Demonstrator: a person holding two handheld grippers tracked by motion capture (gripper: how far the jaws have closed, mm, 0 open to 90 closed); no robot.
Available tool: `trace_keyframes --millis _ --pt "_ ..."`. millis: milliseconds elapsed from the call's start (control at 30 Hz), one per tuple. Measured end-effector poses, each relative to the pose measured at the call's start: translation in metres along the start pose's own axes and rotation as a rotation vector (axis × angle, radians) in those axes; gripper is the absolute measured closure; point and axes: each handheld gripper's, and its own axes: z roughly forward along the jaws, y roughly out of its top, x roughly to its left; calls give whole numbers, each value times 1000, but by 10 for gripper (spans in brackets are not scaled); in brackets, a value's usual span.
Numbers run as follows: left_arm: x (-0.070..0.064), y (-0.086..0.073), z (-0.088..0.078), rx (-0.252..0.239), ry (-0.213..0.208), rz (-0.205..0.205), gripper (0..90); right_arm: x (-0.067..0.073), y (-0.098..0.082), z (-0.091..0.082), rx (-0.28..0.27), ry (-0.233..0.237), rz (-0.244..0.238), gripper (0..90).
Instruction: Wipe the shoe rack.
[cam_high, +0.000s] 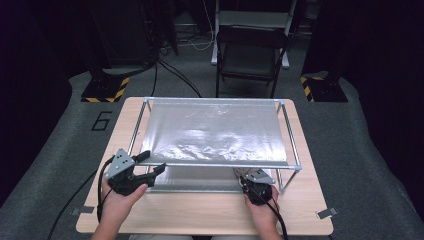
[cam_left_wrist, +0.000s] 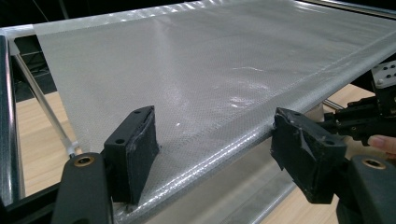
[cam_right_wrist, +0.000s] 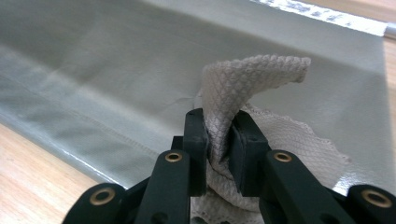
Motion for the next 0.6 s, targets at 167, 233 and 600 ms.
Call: trace_keyframes --millis 167,233,600 --pt "0 0 0 5 -2 3 312 -24 -7 -13 4 -67 35 777" --pt "-1 0 1 3 1 5 312 -30 -9 -16 1 -56 82 776" --pt "-1 0 1 3 1 4 313 19 8 9 -19 108 26 767"
